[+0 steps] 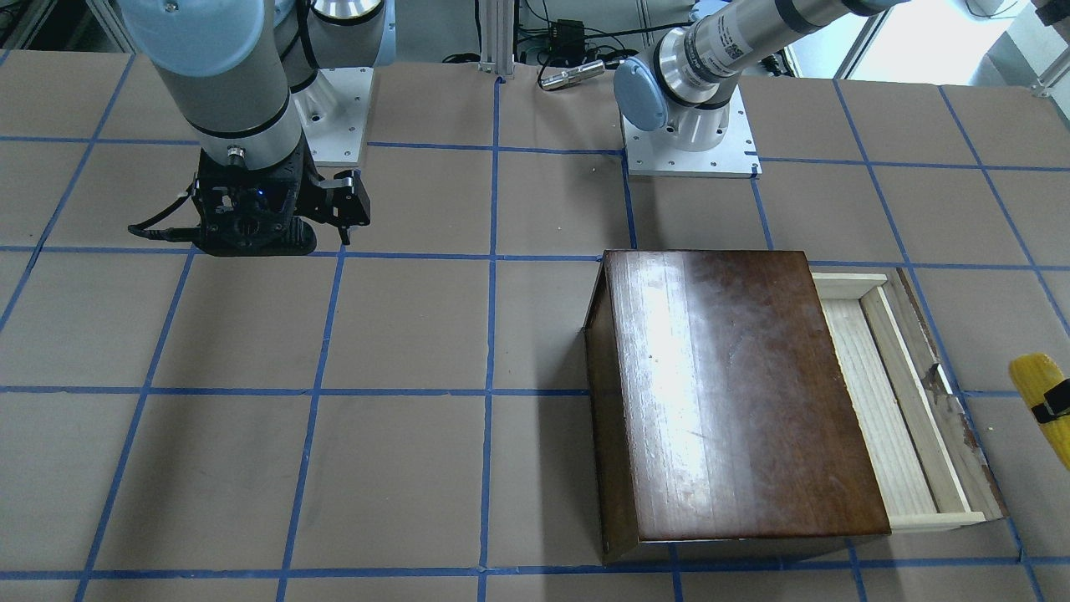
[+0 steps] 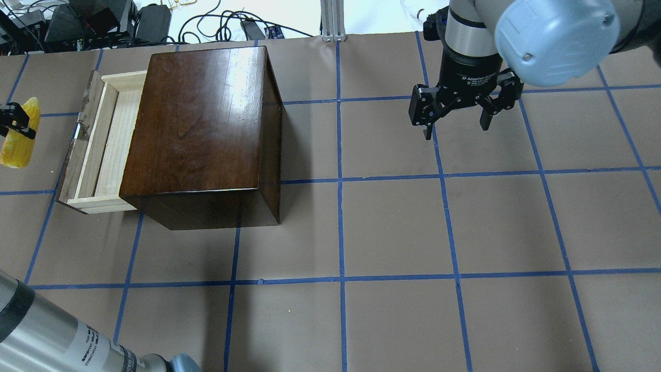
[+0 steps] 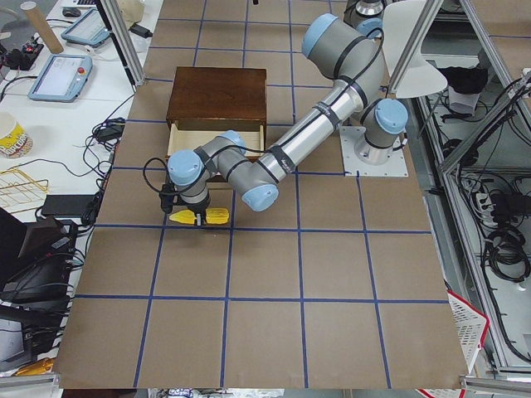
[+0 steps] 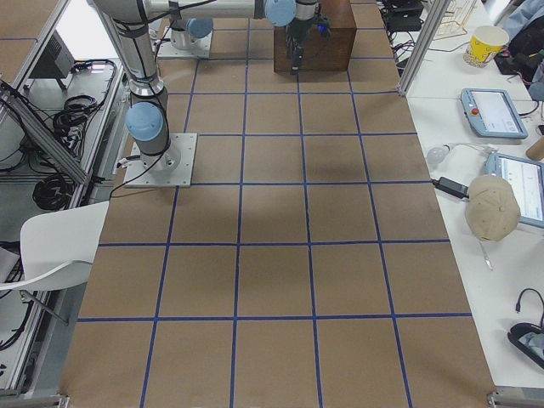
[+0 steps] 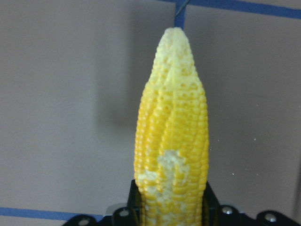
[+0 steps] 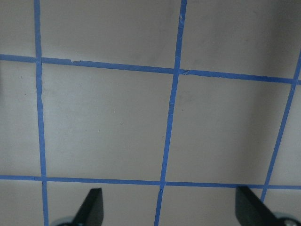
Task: Open drawer and put corn inside
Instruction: 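Lift the corn with the left gripper and carry it over the drawer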
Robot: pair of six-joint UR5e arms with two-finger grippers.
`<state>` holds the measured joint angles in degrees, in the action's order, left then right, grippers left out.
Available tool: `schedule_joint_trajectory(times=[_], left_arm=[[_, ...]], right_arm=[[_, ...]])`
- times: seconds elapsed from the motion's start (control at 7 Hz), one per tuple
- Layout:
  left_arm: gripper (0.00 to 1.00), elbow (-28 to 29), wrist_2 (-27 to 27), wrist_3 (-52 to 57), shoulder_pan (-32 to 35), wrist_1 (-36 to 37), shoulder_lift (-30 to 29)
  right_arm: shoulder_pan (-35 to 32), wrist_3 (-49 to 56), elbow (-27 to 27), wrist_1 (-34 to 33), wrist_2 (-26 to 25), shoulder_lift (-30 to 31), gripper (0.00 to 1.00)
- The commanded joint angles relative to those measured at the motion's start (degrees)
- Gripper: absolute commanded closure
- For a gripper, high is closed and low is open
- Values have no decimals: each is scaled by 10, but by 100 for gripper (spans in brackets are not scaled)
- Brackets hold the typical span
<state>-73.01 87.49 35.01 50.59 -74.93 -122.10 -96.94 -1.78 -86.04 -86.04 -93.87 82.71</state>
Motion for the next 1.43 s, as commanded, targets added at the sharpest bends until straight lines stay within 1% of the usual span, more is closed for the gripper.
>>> schedule_joint_trajectory(times=[0.0,0.14,0.57,0.71,1.0,1.14,1.29], left_arm=[[100,6,12,-4,45,-55,62],[100,5,12,-6,64,-76,84],[100,-1,8,-92,136,-120,118],[100,-6,8,-141,153,-120,111],[100,-50,4,-180,161,-113,107],[100,-65,4,-184,163,-112,109],[100,-66,4,-184,161,-108,100]], right_arm=[[0,0,0,0,0,0,0],[0,-1,0,0,0,0,0],[0,0,0,0,0,0,0],[0,0,0,0,0,0,0],[0,0,0,0,0,0,0],[0,0,0,0,0,0,0],[0,-1,0,0,0,0,0]])
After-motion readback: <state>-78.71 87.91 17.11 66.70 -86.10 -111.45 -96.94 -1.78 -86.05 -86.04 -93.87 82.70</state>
